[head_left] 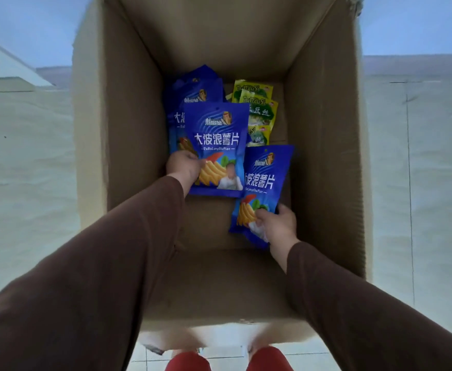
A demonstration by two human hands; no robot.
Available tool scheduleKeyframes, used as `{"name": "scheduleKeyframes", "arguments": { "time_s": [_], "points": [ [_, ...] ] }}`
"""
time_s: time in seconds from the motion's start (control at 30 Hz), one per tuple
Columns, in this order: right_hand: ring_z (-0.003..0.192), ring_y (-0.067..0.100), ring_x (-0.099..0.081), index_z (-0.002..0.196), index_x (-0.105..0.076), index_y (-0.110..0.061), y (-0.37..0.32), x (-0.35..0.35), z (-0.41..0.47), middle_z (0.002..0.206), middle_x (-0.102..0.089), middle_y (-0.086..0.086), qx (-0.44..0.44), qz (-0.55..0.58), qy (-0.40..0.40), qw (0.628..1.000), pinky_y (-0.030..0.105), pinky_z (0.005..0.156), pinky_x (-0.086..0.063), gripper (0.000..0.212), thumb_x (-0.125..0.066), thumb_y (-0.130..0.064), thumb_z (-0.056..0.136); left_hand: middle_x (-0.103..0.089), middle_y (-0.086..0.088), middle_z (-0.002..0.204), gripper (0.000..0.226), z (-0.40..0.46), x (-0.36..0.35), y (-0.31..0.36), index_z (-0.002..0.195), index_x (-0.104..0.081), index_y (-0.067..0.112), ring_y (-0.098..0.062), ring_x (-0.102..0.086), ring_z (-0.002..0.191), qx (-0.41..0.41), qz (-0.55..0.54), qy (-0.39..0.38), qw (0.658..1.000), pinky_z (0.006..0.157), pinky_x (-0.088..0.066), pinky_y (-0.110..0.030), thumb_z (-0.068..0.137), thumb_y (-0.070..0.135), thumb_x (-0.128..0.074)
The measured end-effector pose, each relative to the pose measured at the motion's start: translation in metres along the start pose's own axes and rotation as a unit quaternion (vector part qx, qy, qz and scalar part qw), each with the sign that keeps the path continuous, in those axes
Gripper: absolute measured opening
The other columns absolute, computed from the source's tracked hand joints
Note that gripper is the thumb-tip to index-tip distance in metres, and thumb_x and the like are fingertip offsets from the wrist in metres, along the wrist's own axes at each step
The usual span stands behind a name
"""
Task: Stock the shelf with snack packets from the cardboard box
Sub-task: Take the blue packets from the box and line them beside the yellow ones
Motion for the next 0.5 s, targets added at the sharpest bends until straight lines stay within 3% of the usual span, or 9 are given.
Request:
{"name": "scheduleKeyframes", "arguments": {
  "time_s": [0.07,0.13,0.17,0.23,0.27,0.4,0.43,0.5],
  "points": [
    [0.085,0.021,-0.068,0.093,-0.059,-0.028,0.001,0.011,-0.003,0.084,-0.064,-0.006,-0.006,0.045,0.001,0.999,0.047,0.088,-0.059,0.024,-0.071,-0.008,0.089,-0.063,-0.008,0.083,0.029,-0.004,0.001,0.004,0.066,-0.051,0.019,-0.023,-0.06,0.08,-0.002,-0.038,0.018,0.999,0.073,-0.05,-0.03,0.087,0.017,-0.071],
    [0.09,0.021,-0.066,0.103,-0.058,-0.026,0.001,0.019,-0.006,0.087,-0.062,-0.005,-0.016,0.072,0.002,0.997,0.044,0.089,-0.058,0.022,-0.069,-0.01,0.092,-0.066,-0.008,0.088,0.013,-0.012,-0.006,0.009,0.078,-0.057,0.016,-0.022,-0.062,0.081,0.008,-0.115,0.001,0.993,0.069,-0.051,-0.03,0.084,0.017,-0.069],
    [0.091,0.022,-0.066,0.109,-0.06,-0.024,0.003,0.023,-0.003,0.089,-0.064,-0.003,-0.017,0.082,0.002,0.996,0.044,0.089,-0.057,0.023,-0.068,-0.01,0.093,-0.07,-0.008,0.096,0.018,-0.01,-0.015,0.006,0.091,-0.063,0.012,-0.022,-0.066,0.085,0.03,-0.156,-0.022,0.987,0.074,-0.055,-0.031,0.079,0.02,-0.073],
    [0.094,0.024,-0.065,0.121,-0.063,-0.018,0.006,0.026,0.0,0.1,-0.067,0.004,-0.013,0.088,-0.002,0.996,0.041,0.088,-0.056,0.029,-0.065,-0.007,0.094,-0.074,-0.009,0.11,0.048,-0.014,-0.032,0.002,0.116,-0.066,0.01,-0.027,-0.072,0.095,0.073,-0.21,-0.075,0.972,0.084,-0.059,-0.039,0.074,0.025,-0.084],
    [0.097,0.025,-0.064,0.127,-0.062,-0.016,0.006,0.026,0.003,0.108,-0.067,0.005,-0.01,0.085,0.0,0.996,0.039,0.089,-0.055,0.033,-0.063,-0.007,0.095,-0.073,-0.009,0.112,0.047,-0.018,-0.039,0.004,0.119,-0.065,0.009,-0.027,-0.072,0.095,0.08,-0.223,-0.102,0.966,0.081,-0.06,-0.039,0.079,0.026,-0.084],
    [0.114,0.027,-0.063,0.139,-0.057,-0.021,0.006,0.023,0.016,0.129,-0.064,0.004,-0.018,0.075,0.011,0.997,0.045,0.102,-0.051,0.041,-0.058,-0.015,0.099,-0.069,-0.003,0.09,0.011,-0.027,-0.058,0.011,0.095,-0.064,0.014,-0.011,-0.068,0.057,0.085,-0.177,-0.155,0.968,0.044,-0.052,-0.022,0.093,0.022,-0.071],
    [0.113,0.026,-0.063,0.139,-0.056,-0.021,0.005,0.023,0.017,0.128,-0.065,0.004,-0.015,0.079,0.016,0.997,0.043,0.1,-0.051,0.04,-0.059,-0.018,0.099,-0.068,-0.003,0.089,0.011,-0.027,-0.059,0.01,0.09,-0.062,0.015,-0.01,-0.067,0.051,0.088,-0.171,-0.152,0.969,0.042,-0.051,-0.022,0.093,0.02,-0.071],
    [0.103,0.022,-0.064,0.135,-0.057,-0.019,0.003,0.024,0.02,0.119,-0.066,0.002,-0.007,0.1,0.03,0.994,0.041,0.094,-0.053,0.042,-0.069,-0.023,0.095,-0.072,-0.009,0.105,0.012,-0.025,-0.059,0.008,0.094,-0.064,0.015,-0.015,-0.07,0.063,0.088,-0.18,-0.154,0.968,0.051,-0.054,-0.027,0.09,0.02,-0.074]
  ]
}}
Point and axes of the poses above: each hand's wrist, its own z-axis towards the middle knuckle, its own x-axis out of the back of the hand, y = z × x, the point moved 7 cm from there along z, towards the middle knuckle
